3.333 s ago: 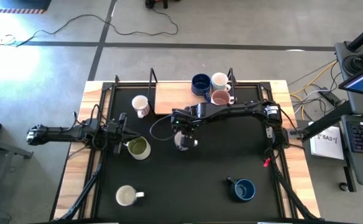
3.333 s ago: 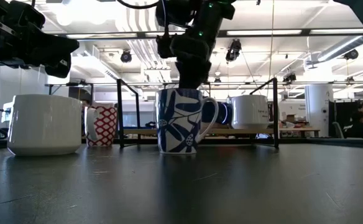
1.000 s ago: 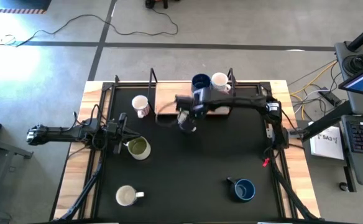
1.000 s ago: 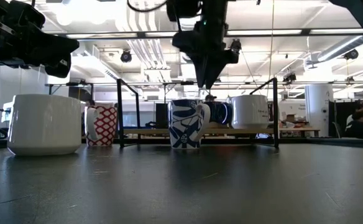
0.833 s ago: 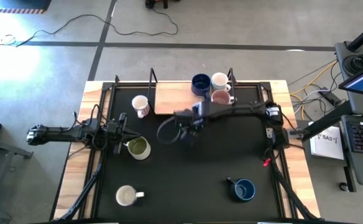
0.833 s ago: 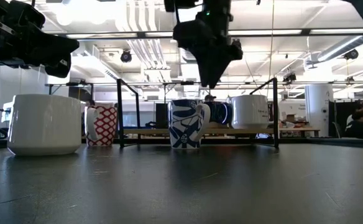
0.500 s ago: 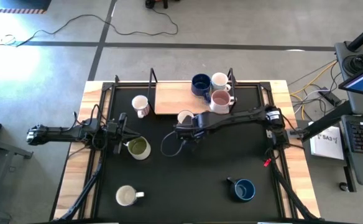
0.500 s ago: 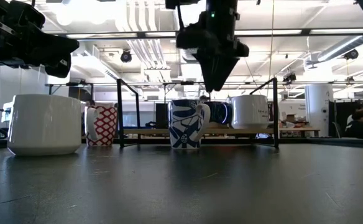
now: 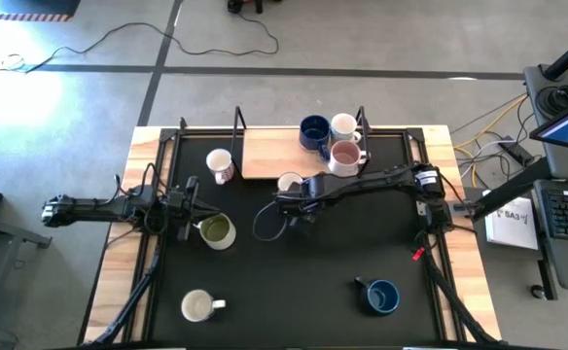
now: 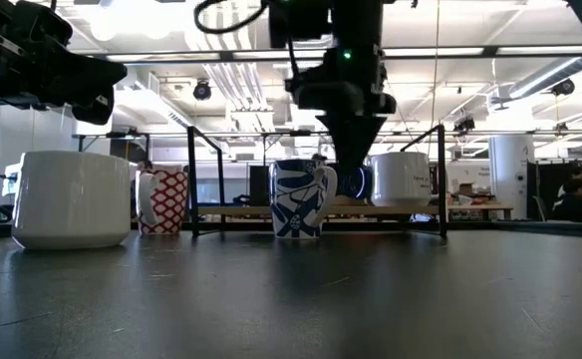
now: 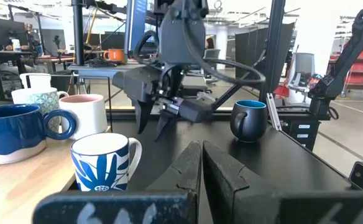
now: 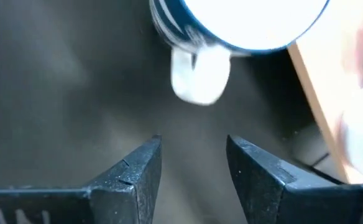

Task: Place coffee mugs
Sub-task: Put the right blue mug on the shelf aligned with the other dark blue mug

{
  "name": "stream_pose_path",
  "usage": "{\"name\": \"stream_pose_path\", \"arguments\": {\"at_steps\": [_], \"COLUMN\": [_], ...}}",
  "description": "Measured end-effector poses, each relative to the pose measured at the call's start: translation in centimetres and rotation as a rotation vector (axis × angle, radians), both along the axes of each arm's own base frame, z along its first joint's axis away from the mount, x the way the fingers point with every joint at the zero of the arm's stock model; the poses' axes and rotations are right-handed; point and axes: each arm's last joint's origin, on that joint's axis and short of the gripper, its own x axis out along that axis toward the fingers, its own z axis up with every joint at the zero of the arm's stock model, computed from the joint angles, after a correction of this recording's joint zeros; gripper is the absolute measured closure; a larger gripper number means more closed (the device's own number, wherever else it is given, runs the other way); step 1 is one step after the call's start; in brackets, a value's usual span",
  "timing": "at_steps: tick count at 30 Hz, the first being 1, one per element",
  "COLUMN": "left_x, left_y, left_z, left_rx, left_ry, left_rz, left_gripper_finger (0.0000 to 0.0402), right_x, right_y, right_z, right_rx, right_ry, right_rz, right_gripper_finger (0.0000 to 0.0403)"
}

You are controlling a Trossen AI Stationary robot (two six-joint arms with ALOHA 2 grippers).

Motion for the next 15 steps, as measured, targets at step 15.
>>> {"name": "stream_pose_path", "arguments": {"at_steps": [15], "left_x": [0.0], "left_y": [0.0], "left_z": [0.0], "left_rx": [0.000], "left_ry": [0.001], "left_rz": [0.000], "left_gripper_finger": [0.0402], "right_x": [-6.3], "right_y": [-0.2], "right_z": [-0.9], "right_rx": [0.015], "right_ry": [-0.077], "right_rz": [0.110], "right_gripper_finger": [0.0234]}}
